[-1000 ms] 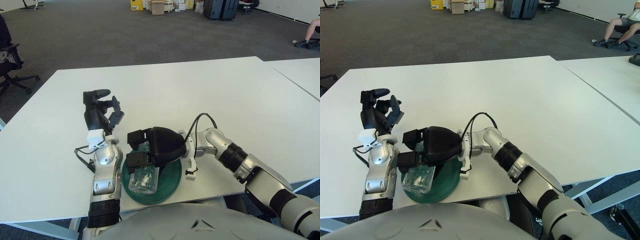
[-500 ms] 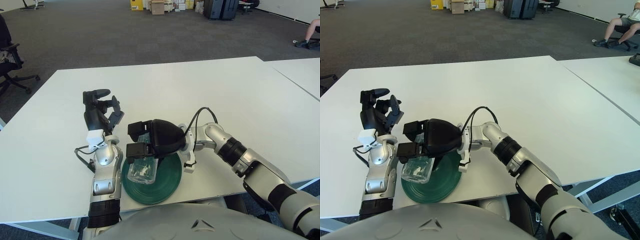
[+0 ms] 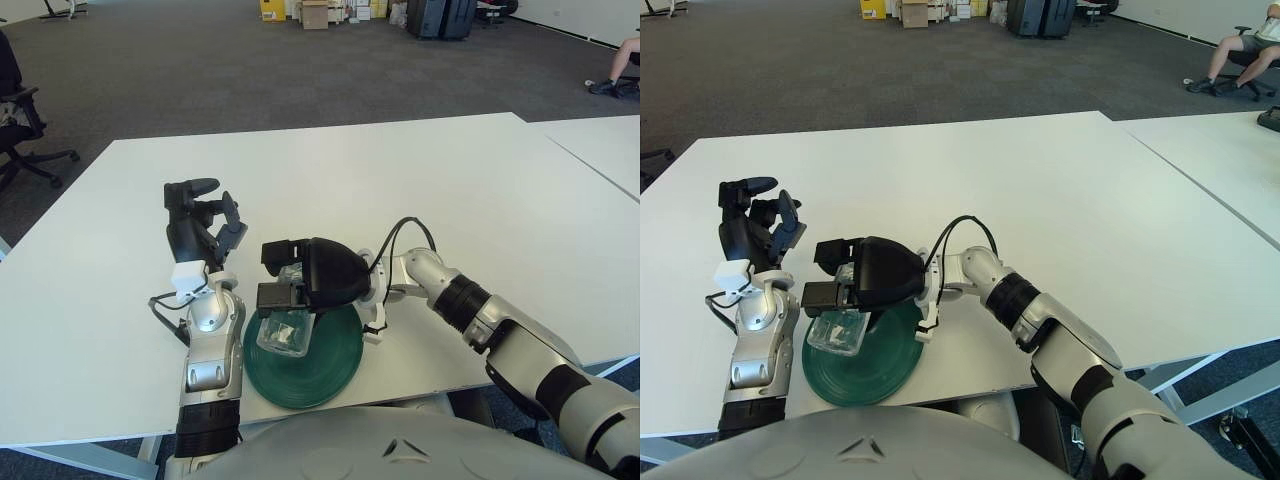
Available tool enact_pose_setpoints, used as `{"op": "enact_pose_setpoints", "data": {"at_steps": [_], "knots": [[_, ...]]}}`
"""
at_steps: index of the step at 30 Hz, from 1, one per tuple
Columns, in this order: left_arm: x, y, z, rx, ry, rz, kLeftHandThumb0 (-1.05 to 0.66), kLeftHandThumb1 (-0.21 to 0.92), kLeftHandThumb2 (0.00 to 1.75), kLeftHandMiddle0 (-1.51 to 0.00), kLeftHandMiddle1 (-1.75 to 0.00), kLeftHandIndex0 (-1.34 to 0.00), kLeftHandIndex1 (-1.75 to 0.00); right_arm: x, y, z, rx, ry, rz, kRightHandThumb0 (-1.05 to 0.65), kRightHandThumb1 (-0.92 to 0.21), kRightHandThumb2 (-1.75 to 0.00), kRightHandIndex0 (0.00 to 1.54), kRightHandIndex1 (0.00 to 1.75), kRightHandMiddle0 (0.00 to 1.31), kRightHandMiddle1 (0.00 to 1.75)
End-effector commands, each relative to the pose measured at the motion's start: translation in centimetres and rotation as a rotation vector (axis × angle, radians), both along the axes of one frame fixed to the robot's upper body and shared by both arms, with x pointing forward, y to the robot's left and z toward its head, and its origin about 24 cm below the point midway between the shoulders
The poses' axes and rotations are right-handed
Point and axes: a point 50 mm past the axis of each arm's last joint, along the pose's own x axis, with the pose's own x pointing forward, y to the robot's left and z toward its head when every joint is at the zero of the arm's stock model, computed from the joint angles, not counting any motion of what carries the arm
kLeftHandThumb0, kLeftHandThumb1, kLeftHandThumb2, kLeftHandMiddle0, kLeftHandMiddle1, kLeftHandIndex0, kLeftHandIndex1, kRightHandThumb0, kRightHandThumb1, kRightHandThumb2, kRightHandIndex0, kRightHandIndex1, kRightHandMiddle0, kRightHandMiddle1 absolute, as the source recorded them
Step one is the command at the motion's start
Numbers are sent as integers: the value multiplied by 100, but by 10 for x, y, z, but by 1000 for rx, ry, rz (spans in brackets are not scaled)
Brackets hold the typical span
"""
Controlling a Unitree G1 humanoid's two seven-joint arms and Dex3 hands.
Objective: Put the bottle into the plate.
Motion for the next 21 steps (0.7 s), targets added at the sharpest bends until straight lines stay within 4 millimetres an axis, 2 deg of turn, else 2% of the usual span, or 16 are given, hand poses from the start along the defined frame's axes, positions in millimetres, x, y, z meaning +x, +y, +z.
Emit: {"op": "enact_pose_setpoints", "data": {"at_steps": [1,21], "knots": [[-1,-1,3,-14,-29,7,-38,76,75,-40,-162,-30,-175,7,2,9,57,-44,11,-42,-49,-110,105,175,48,175],[-2,2,5,7,-44,6,-39,74,78,-38,-163,-31,-175,4,-2,-10,2,-9,16,-42,-49,-109,108,175,48,175]]}}
